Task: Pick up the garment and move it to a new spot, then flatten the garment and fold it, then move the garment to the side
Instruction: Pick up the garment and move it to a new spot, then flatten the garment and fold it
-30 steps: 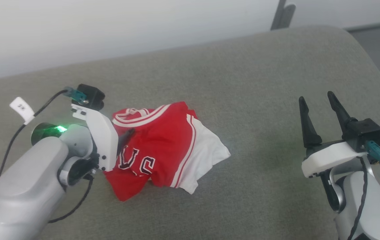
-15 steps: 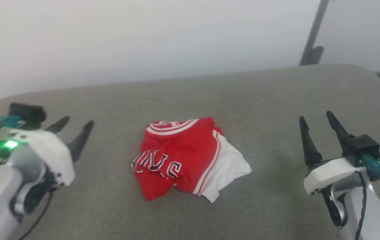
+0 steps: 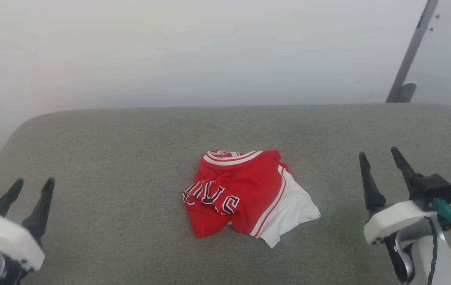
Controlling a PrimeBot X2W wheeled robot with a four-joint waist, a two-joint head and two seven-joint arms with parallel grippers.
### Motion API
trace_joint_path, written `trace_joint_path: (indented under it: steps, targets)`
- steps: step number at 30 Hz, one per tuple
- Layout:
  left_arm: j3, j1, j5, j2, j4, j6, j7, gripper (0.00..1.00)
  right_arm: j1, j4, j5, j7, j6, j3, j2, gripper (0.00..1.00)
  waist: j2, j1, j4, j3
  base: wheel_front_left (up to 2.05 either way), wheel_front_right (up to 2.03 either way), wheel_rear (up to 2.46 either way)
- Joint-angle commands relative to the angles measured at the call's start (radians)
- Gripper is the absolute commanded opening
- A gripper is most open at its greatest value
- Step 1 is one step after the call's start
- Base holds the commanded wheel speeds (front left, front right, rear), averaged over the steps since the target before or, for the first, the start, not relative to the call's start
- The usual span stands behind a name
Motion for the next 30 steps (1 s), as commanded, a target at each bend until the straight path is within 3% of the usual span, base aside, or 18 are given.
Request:
trace_joint_path:
  steps: [1,13,30]
  targets:
    - [0.015,0.039,-0.015,0.004,-0.005,0.008,-0.022,1.00,0.019,-0.002,0.003,-0.003,0.000,-0.004,0.005,1.00,0.0000,0.0000,0.013,-0.009,0.00,0.00,0.00]
    - [0.108,0.213,-0.009,-0.007,-0.025,0.003,-0.090,1.00,0.063,-0.018,0.010,-0.003,0.000,-0.016,0.018,1.00,0.0000,0.0000,0.053,-0.019,0.00,0.00,0.00]
    - [0.210,0.271,0.087,-0.048,-0.023,-0.037,-0.094,1.00,0.072,-0.012,0.016,0.016,0.000,0.003,0.013,1.00,0.0000,0.0000,0.063,-0.016,0.00,0.00,0.00]
